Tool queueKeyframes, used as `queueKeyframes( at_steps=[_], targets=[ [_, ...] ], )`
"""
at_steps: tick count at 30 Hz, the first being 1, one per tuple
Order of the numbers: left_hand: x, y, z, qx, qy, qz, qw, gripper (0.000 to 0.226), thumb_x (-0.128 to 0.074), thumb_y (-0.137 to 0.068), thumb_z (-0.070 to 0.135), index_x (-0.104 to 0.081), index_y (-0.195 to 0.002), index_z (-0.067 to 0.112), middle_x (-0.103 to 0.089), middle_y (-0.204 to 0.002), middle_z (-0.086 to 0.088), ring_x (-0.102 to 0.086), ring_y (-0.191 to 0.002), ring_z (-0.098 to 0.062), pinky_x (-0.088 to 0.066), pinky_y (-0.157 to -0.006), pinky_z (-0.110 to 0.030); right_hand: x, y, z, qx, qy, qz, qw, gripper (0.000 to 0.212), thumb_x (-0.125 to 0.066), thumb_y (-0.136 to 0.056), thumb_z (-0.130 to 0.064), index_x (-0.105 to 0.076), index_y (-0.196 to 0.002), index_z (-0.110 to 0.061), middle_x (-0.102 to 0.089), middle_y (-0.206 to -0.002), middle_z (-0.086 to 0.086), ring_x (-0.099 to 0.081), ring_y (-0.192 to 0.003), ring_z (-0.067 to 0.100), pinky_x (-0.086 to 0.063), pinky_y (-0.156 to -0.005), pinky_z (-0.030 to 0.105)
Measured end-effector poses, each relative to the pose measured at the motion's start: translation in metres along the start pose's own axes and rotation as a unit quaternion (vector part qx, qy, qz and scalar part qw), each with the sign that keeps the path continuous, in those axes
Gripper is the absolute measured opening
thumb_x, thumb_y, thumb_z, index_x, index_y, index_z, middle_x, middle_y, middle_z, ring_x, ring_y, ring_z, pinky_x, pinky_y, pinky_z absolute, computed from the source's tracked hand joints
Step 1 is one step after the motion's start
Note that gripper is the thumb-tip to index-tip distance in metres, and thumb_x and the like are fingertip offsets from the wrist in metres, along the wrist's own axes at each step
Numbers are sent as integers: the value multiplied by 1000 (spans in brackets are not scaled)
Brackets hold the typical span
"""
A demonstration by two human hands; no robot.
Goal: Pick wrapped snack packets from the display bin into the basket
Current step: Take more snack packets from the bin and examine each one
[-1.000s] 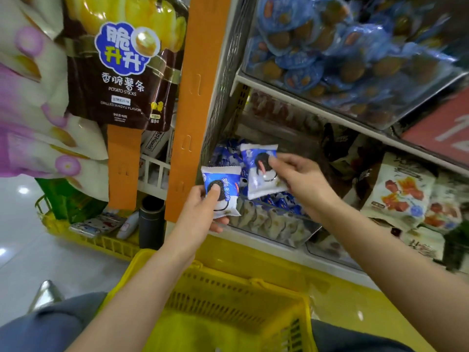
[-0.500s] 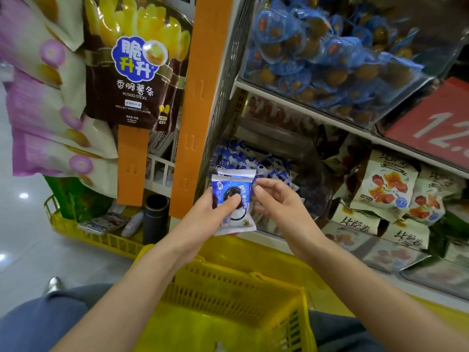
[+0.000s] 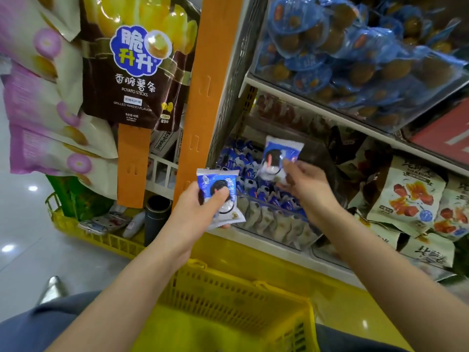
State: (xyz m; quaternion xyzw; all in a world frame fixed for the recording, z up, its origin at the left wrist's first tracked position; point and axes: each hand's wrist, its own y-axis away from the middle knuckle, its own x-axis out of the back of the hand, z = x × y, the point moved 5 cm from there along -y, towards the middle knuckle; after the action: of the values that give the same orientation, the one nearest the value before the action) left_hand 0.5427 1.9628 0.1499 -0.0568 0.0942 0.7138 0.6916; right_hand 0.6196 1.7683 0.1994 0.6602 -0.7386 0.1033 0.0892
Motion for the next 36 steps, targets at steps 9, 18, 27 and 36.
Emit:
queueKeyframes(
  at_steps=[9, 18, 27, 36],
  targets=[
    [2, -21, 7, 22, -22, 21, 999, 19, -55, -91, 32, -57, -106, 20, -67, -106, -4, -65, -98, -18, -53, -87, -40, -3, -145, 19, -3, 255, 86, 963, 35, -42, -98, -28, -54, -120, -3, -57, -124, 17, -55, -111, 30, -40, -85, 30],
    [2, -32, 9, 23, -48, 19, 998, 23, -55, -90, 31, -57, -109, 18, -66, -107, -4, -63, -100, -18, -52, -88, -44, -27, -177, 46, 36, 389, 57, 919, 37, -54, -93, -23, -53, -122, -1, -56, -124, 21, -53, -112, 35, -42, -90, 38],
    [-8, -34, 5, 9, -44, 6, 999, 22, -55, -90, 29, -58, -110, 21, -68, -93, 9, -64, -78, 4, -53, -67, -11, -31, -172, 49, -17, 437, -49, 898, 27, -40, -99, -16, -61, -105, 0, -58, -117, 23, -56, -89, 30, -39, -74, 29],
    [-17, -15, -4, 10, -68, -33, 997, 22, -57, -90, 28, -55, -111, 27, -69, -97, 12, -64, -81, 7, -46, -58, -3, -27, -22, -23, 248, 183, -8, 951, 23, -42, -98, -26, -63, -99, -19, -66, -93, -6, -58, -80, -2, -47, -73, 15]
  ],
)
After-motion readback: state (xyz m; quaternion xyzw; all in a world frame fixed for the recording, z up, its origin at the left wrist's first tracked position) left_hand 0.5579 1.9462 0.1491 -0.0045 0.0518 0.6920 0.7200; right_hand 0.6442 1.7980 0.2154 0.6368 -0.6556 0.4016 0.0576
